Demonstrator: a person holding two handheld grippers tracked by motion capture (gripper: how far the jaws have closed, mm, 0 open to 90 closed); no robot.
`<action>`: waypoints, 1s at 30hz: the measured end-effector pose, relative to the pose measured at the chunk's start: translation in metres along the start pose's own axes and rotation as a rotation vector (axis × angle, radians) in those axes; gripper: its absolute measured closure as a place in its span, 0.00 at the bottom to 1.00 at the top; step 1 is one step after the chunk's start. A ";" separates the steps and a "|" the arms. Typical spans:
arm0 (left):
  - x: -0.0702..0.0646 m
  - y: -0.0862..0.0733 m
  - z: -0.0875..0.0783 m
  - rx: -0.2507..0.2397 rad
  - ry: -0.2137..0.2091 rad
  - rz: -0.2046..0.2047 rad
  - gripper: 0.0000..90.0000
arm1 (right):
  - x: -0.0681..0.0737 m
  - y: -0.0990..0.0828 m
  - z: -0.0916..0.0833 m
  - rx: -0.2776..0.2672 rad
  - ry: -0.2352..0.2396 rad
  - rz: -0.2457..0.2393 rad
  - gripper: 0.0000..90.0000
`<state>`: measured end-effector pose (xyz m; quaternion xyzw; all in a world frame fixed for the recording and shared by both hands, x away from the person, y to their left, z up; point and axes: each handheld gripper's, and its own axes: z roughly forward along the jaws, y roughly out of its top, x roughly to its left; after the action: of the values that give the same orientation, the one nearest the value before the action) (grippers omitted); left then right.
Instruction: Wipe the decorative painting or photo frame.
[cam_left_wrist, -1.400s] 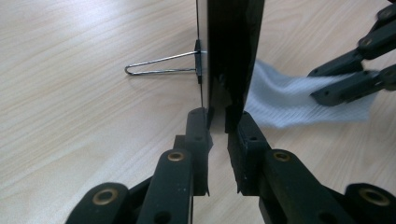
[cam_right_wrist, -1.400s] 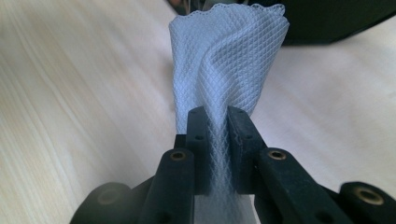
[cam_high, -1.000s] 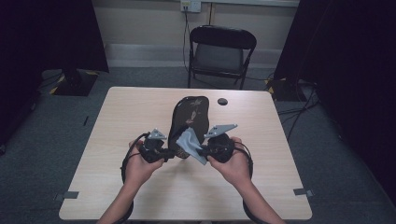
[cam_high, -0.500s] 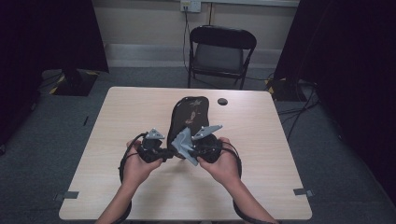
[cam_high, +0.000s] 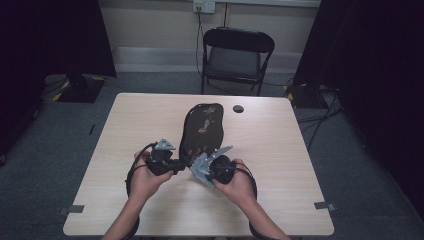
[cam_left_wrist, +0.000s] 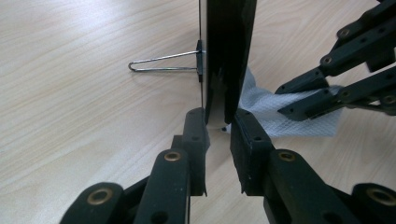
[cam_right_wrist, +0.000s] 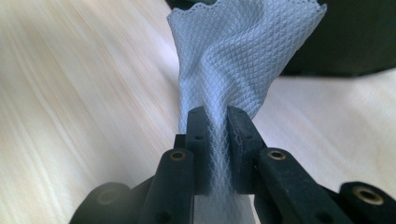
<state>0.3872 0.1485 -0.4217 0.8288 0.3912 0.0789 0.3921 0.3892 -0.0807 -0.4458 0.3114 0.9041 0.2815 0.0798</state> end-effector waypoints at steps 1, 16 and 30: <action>0.000 0.000 -0.001 -0.004 -0.003 0.001 0.84 | 0.000 -0.002 0.002 0.010 0.002 0.002 0.90; 0.002 0.003 0.002 -0.032 0.006 -0.018 0.87 | -0.009 -0.016 -0.017 -0.005 -0.006 0.022 0.90; 0.003 0.005 0.007 -0.032 0.012 -0.028 0.87 | -0.007 0.009 -0.063 -0.170 -0.018 0.029 0.90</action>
<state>0.3953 0.1447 -0.4229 0.8163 0.4039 0.0845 0.4042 0.3790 -0.1080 -0.3884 0.3190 0.8716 0.3555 0.1101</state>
